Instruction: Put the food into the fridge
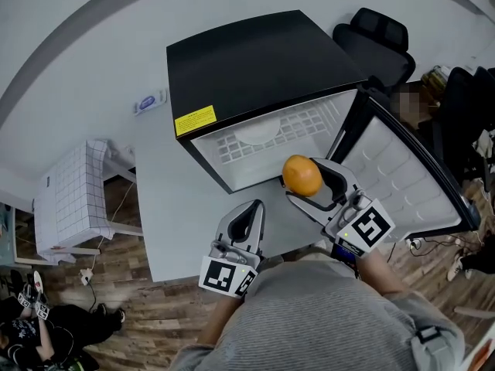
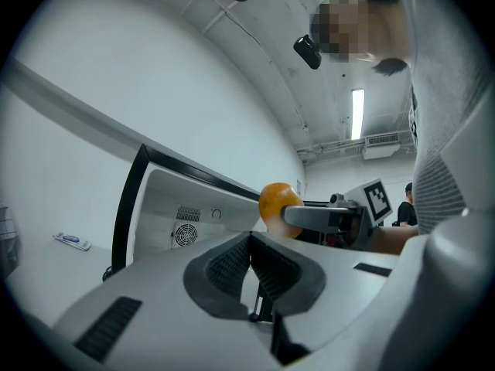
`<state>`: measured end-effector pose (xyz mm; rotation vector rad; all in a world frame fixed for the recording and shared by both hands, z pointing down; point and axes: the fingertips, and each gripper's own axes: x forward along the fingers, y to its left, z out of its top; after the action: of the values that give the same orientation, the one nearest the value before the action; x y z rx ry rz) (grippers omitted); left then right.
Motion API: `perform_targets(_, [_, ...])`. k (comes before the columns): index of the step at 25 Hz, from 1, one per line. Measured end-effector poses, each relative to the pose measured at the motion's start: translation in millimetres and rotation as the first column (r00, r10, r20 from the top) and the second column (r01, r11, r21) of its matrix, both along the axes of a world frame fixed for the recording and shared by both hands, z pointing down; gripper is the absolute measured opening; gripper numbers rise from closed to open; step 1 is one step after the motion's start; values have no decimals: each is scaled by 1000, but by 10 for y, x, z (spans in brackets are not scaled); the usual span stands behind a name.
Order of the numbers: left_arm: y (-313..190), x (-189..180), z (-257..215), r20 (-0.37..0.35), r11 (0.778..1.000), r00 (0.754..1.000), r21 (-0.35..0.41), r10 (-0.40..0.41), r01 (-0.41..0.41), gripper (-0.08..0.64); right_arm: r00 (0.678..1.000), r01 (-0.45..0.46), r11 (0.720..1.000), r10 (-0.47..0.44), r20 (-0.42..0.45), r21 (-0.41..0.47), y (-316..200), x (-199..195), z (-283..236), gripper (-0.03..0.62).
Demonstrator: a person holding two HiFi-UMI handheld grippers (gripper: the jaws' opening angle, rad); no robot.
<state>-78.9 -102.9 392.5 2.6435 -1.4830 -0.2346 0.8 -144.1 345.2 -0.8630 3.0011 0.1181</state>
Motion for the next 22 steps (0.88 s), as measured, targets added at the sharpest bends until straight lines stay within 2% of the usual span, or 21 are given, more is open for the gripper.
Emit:
perform_targets(9, [-12,-32,69,16,1000,1000,-19,-17,17,11,1000,17,999,-16,25,-32,-279,-103,76,313])
perform_targets(22, [-47,-123,178,26,999,999,-36,-22,23,11,999,16,997,-18,-31,-71,-683,-340,346,311])
